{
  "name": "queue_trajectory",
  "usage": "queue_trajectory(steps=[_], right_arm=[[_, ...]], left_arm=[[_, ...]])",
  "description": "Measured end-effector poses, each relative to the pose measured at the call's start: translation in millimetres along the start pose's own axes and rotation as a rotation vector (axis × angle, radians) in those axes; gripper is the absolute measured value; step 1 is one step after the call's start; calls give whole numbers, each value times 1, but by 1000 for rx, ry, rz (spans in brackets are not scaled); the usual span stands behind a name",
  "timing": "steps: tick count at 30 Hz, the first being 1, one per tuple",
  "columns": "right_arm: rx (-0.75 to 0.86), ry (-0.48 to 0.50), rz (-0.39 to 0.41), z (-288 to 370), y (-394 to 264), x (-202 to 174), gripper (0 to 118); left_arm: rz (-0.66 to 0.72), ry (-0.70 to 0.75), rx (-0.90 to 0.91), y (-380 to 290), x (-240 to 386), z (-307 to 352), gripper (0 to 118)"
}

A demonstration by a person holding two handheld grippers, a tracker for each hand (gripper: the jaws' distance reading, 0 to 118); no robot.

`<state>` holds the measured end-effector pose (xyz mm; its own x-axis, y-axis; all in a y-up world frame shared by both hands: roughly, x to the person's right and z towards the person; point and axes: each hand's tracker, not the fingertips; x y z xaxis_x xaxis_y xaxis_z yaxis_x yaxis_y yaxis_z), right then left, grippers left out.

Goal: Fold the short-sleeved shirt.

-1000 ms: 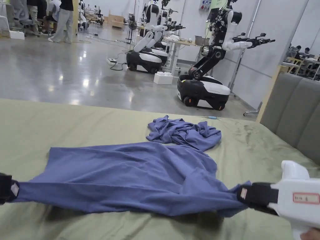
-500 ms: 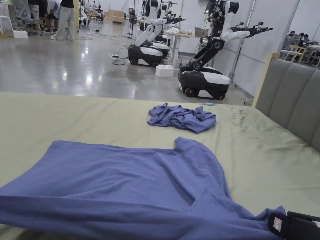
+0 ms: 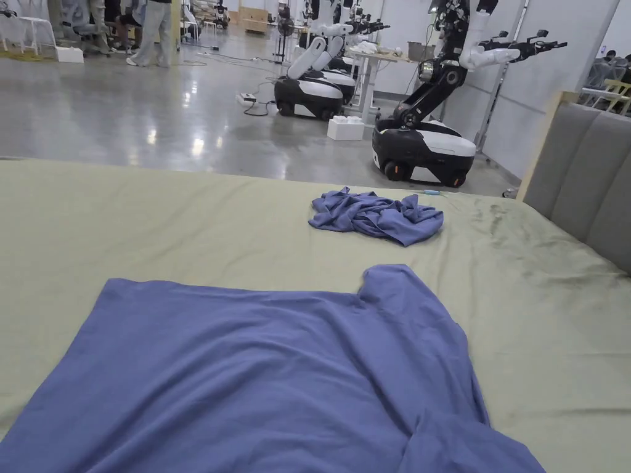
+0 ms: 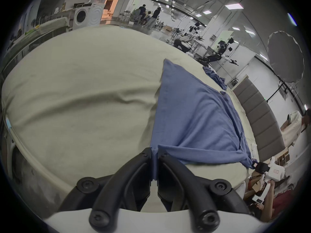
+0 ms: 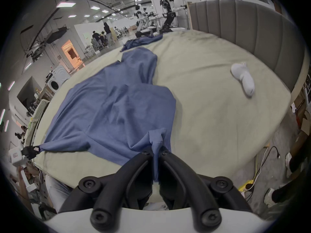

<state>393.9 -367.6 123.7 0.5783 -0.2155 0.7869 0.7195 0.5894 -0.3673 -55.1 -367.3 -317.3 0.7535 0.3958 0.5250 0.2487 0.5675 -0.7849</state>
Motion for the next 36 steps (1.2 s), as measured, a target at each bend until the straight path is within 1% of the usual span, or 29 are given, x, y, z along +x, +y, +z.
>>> queue_trajectory(steps=[1, 2, 3, 4, 5, 7, 9, 10, 11, 12, 13, 14, 16, 18, 19, 20, 21, 22, 23, 24, 25, 29, 30, 31, 32, 33, 34, 35, 36], right_arm=[[-7, 1, -30, -1, -1, 2, 34], [-11, 0, -52, 2, -3, 3, 59], [2, 18, -67, 9, -5, 3, 90], [37, 59, -81, 20, -8, 2, 103], [79, 94, -90, 34, -11, 0, 108], [165, 150, -89, 58, -18, -6, 109], [160, 133, -88, 65, -29, -4, 107], [134, 105, -71, 66, -32, -6, 99], [126, 99, -48, 67, -38, -8, 72], [134, 78, -15, 67, -43, -11, 8], [123, 28, 24, 65, -49, -21, 3], [126, -51, 59, 63, -55, -22, 3], [81, 11, 54, 57, -62, -21, 3], [71, 86, -22, 56, -64, -24, 3], [83, 93, -25, 56, -65, -24, 3], [82, 69, -12, 56, -64, -27, 3], [84, 46, 0, 58, -62, -31, 3], [88, 40, 13, 59, -61, -31, 3], [88, 45, 15, 61, -59, -31, 3], [90, 46, 15, 62, -56, -30, 3], [97, 50, 12, 65, -55, -32, 3], [124, 69, -5, 71, -48, -33, 3], [126, 69, -5, 71, -46, -34, 3], [126, 63, -2, 70, -44, -34, 3], [124, 44, 6, 69, -42, -34, 3], [118, 17, 14, 68, -39, -35, 3], [109, -18, 23, 65, -37, -34, 3], [109, -40, 27, 61, -34, -32, 3], [100, -62, 21, 56, -31, -30, 4]], left_arm=[[8, -18, 9, -2, 0, 0, 11], [35, -54, 35, -4, 1, 5, 28], [58, -85, 60, -7, 3, 12, 73], [72, -119, 84, -10, 7, 21, 101], [78, -173, 135, -15, 10, 32, 108], [93, -232, 195, -24, 16, 52, 108], [62, -222, 138, -28, 22, 63, 103], [50, -182, 105, -32, 25, 66, 84], [38, -143, 122, -37, 28, 68, 47], [26, -105, 128, -41, 29, 66, 0], [39, -43, 116, -46, 30, 63, 0], [56, -26, 101, -51, 28, 59, 0], [91, -91, 44, -61, 22, 52, 0], [130, -100, 70, -69, 20, 46, 0], [136, -103, 110, -71, 20, 43, 5], [118, -80, 179, -69, 19, 44, 29], [99, -70, 237, -68, 20, 44, 67], [66, -67, 293, -64, 19, 40, 82], [50, -56, 293, -57, 19, 33, 82], [40, -63, 261, -51, 18, 28, 108], [5, -72, 239, -43, 15, 19, 108], [-45, 56, 63, -21, 5, -24, 106], [-21, 52, 35, -19, 2, -31, 93], [4, 46, 44, -19, 1, -35, 76], [3, 106, 60, -18, 2, -32, 57], [-11, 113, 68, -17, 0, -28, 21], [19, 75, 60, -15, -7, -24, 11], [110, -16, 42, -14, -13, -22, 11], [156, -47, 22, -15, -12, -17, 10]])
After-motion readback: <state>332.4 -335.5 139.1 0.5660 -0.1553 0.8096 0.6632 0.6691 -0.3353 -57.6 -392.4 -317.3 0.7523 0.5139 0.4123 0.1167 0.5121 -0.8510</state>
